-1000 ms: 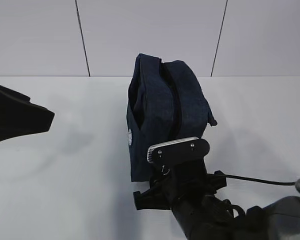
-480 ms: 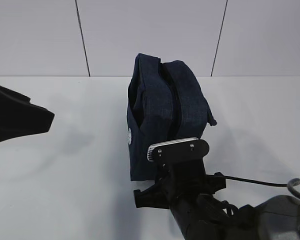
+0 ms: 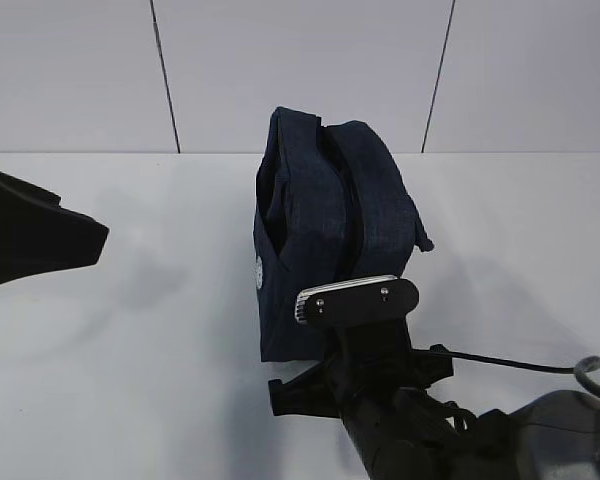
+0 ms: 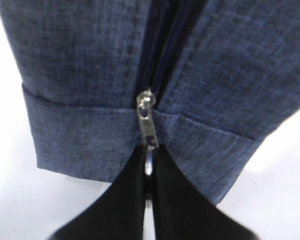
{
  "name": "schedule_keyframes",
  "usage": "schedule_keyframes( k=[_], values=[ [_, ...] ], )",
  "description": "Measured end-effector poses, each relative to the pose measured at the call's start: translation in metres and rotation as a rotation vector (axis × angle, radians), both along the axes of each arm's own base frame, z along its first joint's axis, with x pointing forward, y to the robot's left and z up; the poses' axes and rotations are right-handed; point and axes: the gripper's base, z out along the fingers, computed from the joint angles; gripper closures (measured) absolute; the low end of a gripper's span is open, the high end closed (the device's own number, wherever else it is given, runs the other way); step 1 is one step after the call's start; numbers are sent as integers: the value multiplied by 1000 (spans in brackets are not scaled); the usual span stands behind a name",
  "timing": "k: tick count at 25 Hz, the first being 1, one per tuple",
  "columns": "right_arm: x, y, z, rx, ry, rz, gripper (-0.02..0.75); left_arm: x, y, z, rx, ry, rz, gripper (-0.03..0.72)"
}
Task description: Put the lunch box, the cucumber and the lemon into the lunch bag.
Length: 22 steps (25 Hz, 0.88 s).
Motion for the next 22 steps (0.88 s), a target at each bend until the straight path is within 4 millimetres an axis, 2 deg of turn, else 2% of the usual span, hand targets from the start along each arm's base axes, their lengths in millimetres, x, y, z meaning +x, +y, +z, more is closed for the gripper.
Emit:
schedule_keyframes(
  k=[1, 5, 15, 22],
  values=[
    [0, 0, 0, -7, -1, 4, 717, 0, 0, 0, 0, 0, 0, 257],
    [0, 0, 1, -30, -3, 14, 717, 0, 0, 0, 1, 1, 0, 257],
    [-5, -1, 25, -76, 49, 90, 717, 1, -1, -2, 5, 7, 0, 257],
    [-16, -1, 41, -94, 158, 185, 717, 1, -1, -2, 5, 7, 0, 257]
  ],
)
